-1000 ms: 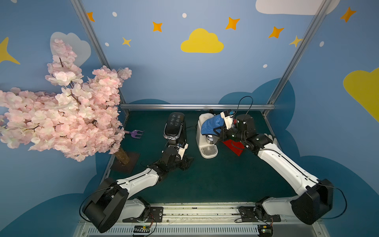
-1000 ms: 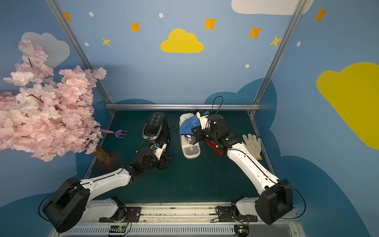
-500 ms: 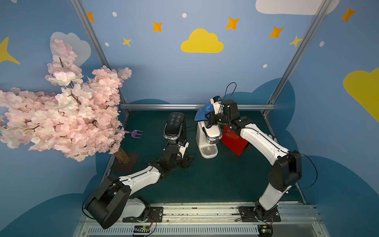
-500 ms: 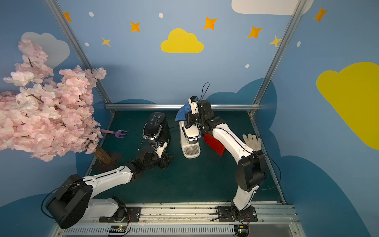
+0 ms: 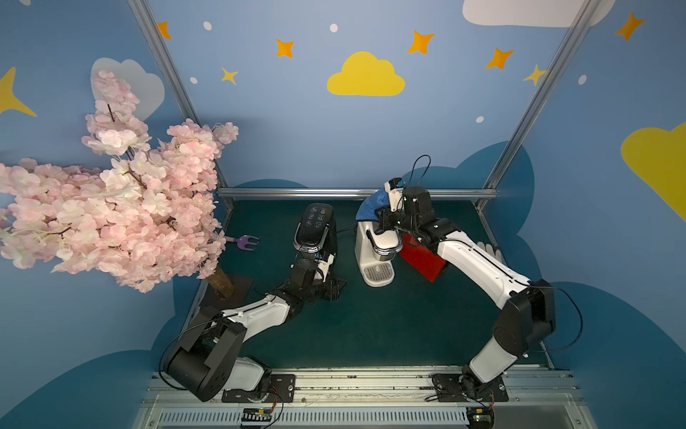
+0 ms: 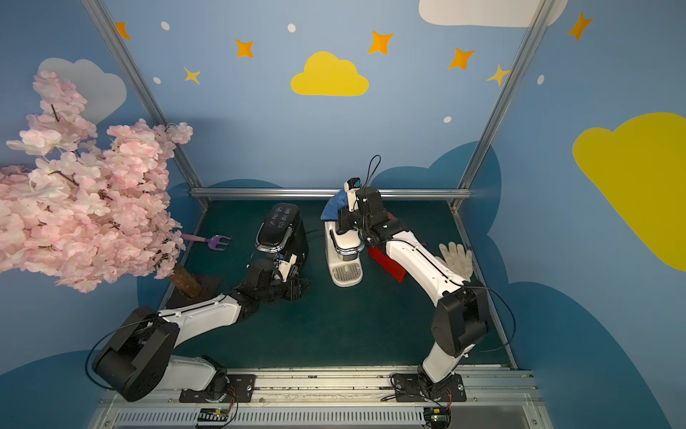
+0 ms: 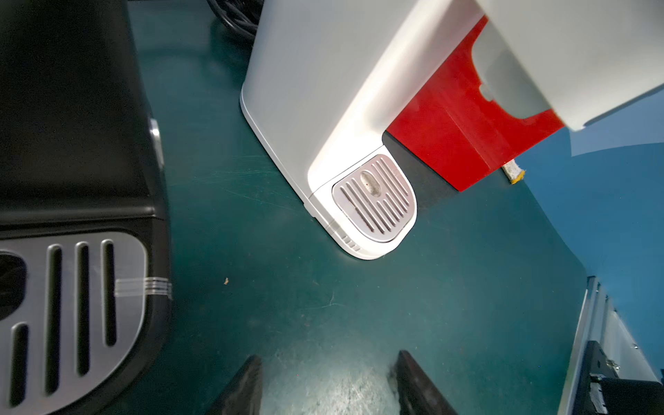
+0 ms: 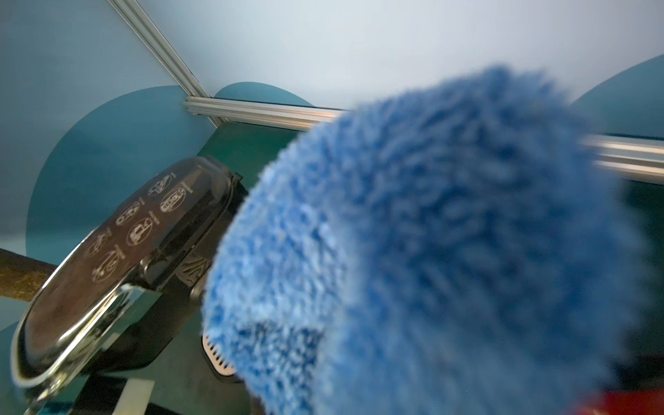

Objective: Wipe the surface of a coffee machine
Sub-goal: Wipe the dirt from the surface of the coffee machine.

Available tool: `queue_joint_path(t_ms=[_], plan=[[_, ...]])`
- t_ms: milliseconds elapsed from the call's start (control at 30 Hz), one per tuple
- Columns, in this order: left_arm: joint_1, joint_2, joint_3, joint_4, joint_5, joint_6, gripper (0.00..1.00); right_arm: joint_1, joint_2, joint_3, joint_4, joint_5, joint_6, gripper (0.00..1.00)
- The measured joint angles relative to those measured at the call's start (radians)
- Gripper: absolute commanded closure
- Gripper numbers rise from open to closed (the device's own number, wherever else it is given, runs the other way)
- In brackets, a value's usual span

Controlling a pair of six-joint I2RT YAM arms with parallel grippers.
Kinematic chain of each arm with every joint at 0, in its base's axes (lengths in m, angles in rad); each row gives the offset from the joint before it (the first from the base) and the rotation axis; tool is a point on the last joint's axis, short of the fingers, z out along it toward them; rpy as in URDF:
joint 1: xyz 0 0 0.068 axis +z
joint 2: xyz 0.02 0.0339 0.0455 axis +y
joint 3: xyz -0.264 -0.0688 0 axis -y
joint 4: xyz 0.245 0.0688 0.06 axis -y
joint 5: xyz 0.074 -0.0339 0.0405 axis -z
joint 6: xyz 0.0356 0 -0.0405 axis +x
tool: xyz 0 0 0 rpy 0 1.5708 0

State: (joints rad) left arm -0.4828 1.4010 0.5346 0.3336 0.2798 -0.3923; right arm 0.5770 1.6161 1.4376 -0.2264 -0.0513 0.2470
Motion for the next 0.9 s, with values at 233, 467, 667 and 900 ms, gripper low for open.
queue_joint_path(t_ms=[233,467,667,900], plan=[[0.009,0.005,0.000,0.020,0.046,-0.008,0.41,0.042,-0.132,-0.117,-0.034,0.032,-0.016,1.00],[0.013,0.005,0.000,0.029,0.068,-0.005,0.41,0.043,-0.068,-0.056,-0.027,0.042,-0.046,1.00],[0.014,0.005,0.000,0.031,0.076,-0.004,0.41,0.040,0.145,0.171,-0.030,0.064,-0.047,1.00],[0.016,0.002,-0.002,0.030,0.075,0.003,0.41,0.019,0.300,0.363,-0.070,0.094,-0.046,1.00]])
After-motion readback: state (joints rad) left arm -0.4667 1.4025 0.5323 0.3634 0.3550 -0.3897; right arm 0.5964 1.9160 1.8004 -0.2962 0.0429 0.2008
